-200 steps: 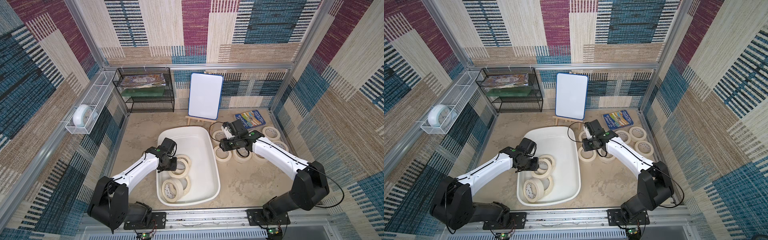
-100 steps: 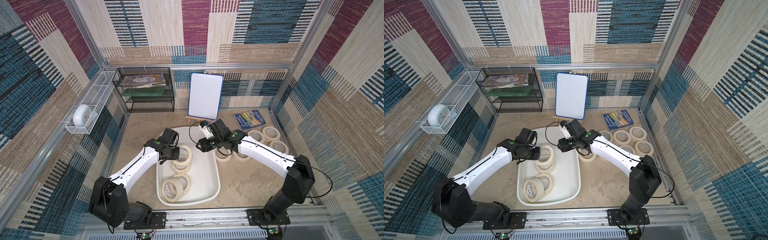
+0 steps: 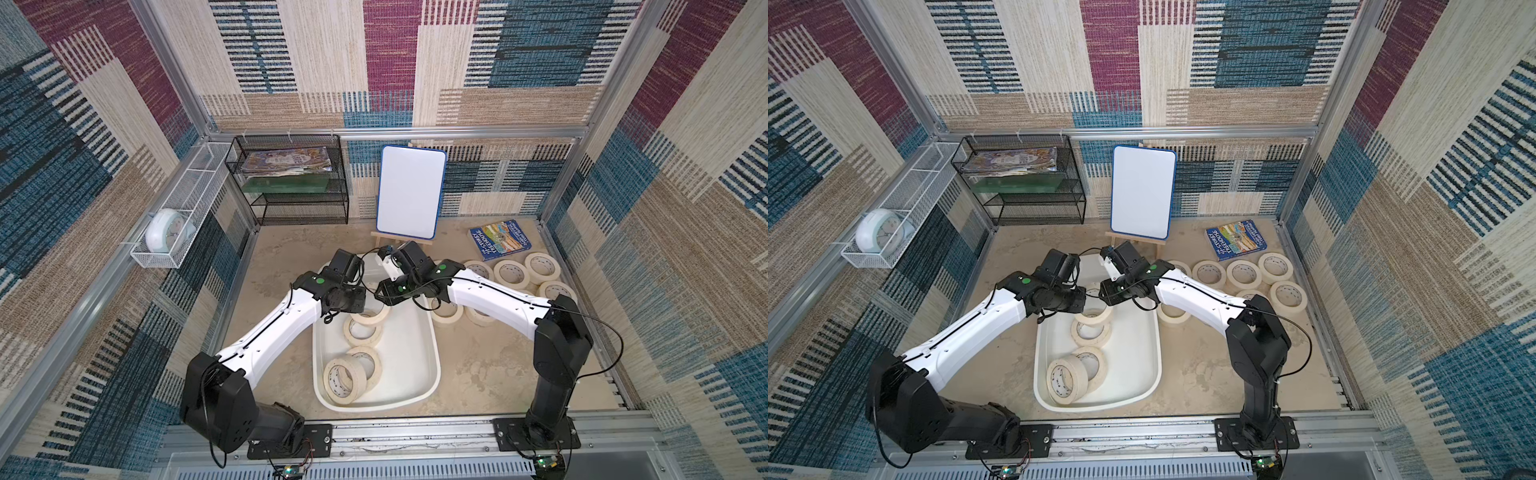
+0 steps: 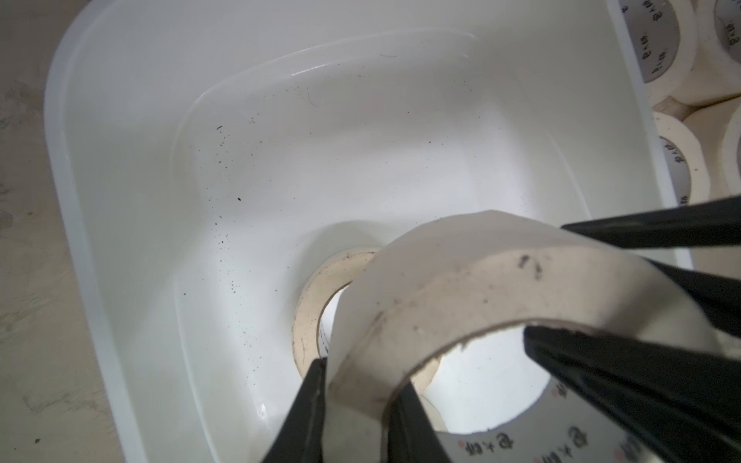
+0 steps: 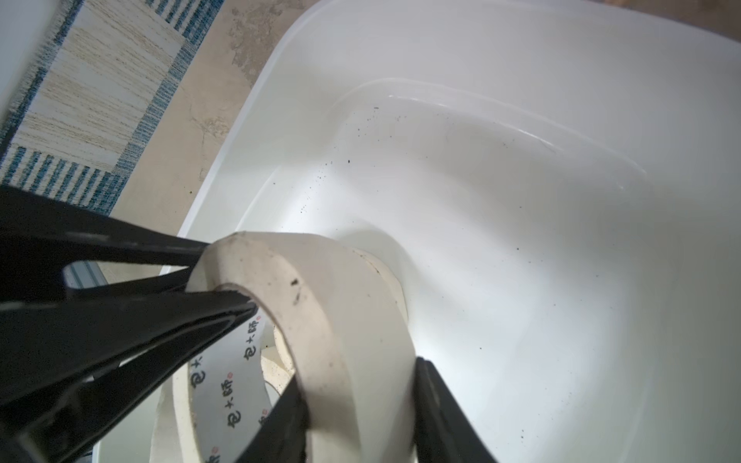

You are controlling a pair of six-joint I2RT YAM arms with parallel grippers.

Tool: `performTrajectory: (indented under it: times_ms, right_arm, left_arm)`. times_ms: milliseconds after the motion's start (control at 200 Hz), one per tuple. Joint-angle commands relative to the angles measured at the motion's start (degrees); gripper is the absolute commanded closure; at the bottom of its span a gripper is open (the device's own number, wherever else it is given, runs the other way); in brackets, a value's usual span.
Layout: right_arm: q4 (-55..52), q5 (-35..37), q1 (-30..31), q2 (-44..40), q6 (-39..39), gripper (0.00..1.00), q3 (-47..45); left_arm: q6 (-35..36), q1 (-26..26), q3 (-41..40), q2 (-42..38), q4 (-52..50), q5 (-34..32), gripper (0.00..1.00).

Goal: Take out the art tape in the storage box
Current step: Pick up the art tape from the storage box.

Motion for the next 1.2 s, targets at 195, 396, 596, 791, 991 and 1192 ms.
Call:
performTrajectory:
  times_ms: [195, 396, 596, 791, 991, 1192]
  right_arm:
    - [-1.12, 3.7, -0.19, -0.1, 0.13, 1.0, 0.8]
    - [-1.52, 5.94, -2.94, -3.48, 1.14, 1.0, -2.62]
    - [-1.22, 8.43, -7.62, -12.77, 3.99, 1.0, -12.29]
    - [-1.97, 14.9, -19.64, -28.61, 8.05, 1.0, -29.59]
    - [-2.68, 20.04, -34.4, -43.3, 9.97, 1.0, -41.31]
    - [-1.26, 18.29, -46.78, -45.35, 10.06, 1.0, -46.57]
  left_arm:
    - [0.16, -0.2, -1.59, -3.54, 3.7, 0.66, 0.55]
    - [-0.46, -0.03, -4.93, -10.57, 7.36, -1.52, 0.02]
    - [-1.05, 0.49, -6.0, -12.08, 6.72, -3.59, 0.01]
    - [-1.88, 1.03, -8.34, -9.63, 8.51, -2.07, 0.01]
    - [-1.09, 1.04, -8.62, -5.23, 7.79, -1.92, 0.03]
    - [-0.66, 1.03, -8.88, -1.85, 7.64, -0.71, 0.03]
